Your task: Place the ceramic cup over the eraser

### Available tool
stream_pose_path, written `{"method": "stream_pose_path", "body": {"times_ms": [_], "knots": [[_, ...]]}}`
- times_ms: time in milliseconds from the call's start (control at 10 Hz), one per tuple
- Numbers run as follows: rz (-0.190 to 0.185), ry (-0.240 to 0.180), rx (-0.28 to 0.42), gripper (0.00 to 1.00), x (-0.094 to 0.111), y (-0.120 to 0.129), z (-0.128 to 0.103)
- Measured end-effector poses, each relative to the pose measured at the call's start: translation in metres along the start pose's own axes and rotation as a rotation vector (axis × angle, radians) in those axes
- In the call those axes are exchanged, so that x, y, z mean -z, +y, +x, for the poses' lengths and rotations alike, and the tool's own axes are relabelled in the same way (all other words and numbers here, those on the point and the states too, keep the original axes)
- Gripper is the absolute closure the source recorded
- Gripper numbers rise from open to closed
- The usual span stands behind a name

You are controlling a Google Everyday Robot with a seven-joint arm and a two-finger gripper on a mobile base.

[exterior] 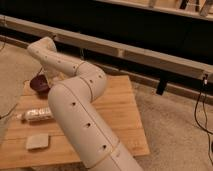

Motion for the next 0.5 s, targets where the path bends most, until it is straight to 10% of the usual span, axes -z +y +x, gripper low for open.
{"method": "stream_pose_path", "body": {"times_ms": [500], "knots": [[0.006, 0.012, -0.008, 0.22, -0.0069, -0.0103, 0.0049]]}}
